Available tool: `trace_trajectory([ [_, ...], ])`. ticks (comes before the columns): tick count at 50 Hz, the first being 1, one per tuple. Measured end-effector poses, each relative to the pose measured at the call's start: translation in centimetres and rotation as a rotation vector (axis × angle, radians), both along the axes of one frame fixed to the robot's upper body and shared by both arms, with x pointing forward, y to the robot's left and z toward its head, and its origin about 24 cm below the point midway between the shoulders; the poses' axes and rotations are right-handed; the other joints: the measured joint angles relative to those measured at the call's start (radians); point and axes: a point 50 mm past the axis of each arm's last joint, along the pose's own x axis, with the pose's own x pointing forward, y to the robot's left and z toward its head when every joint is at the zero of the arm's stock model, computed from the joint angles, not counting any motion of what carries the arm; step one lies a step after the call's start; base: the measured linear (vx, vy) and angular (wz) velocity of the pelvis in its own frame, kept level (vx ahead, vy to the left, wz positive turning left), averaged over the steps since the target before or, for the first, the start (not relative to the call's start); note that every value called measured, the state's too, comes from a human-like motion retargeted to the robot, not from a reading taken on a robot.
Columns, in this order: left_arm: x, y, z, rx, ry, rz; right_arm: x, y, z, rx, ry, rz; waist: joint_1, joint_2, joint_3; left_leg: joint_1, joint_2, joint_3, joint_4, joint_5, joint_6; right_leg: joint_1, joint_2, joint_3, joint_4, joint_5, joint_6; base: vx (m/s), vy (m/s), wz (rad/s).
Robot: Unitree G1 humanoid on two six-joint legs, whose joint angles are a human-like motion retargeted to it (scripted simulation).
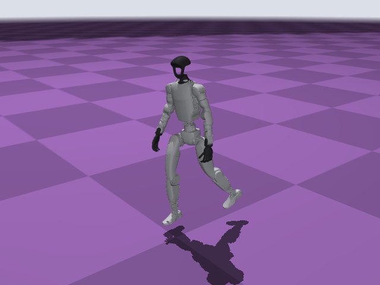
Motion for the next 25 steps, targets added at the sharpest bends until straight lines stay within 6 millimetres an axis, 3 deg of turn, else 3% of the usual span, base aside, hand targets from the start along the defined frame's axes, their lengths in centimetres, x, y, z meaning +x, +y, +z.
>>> trace_trajectory([
  [5,-2.8,-0.1,-0.2,-0.03,0.071,0.028,3.7,0.4,1.4,0.01,-0.14,-0.03,0.028,-0.045,-0.018,-0.195,-0.085,0.137,0.334,-0.009,0.049,0.13,-0.047,0.045,-0.112,-0.002,0.012,0.43,-0.2,-0.08],
  [10,-3.3,-0.4,-0.3,-0.069,0.081,0.073,6.6,1.7,1.8,0.019,-0.134,0.067,0.094,-0.094,-0.032,-0.387,-0.096,0.341,0.552,-0.16,0.174,0.271,-0.075,0.09,-0.214,-0.022,0.064,0.37,-0.16,-0.37],
  [13,-3.5,-0.9,-0.3,-0.1,0.091,0.07,7.8,2.8,1.6,-0.008,-0.063,0.208,0.153,-0.107,-0.034,-0.456,-0.108,0.401,0.578,-0.22,0.217,0.347,-0.064,0.135,-0.229,-0.042,0.095,0.36,-0.13,-0.82],
  [20,-5.3,-1.7,-0.5,-0.13,0.148,0.003,9.7,4.7,1.7,-0.106,0.068,0.52,0.286,-0.075,-0.043,-0.522,-0.112,0.429,0.496,-0.244,0.224,0.536,0.015,0.244,-0.183,-0.118,0.147,0.39,-0.1,-1.07],
  [25,-7.3,-1.0,-0.4,-0.105,0.203,-0.006,10.8,5.7,2.1,-0.088,0.028,0.573,0.352,-0.055,-0.061,-0.52,-0.077,0.479,0.383,-0.215,0.22,0.699,0.055,0.311,-0.178,-0.143,0.165,0.41,-0.06,-1.03],
])
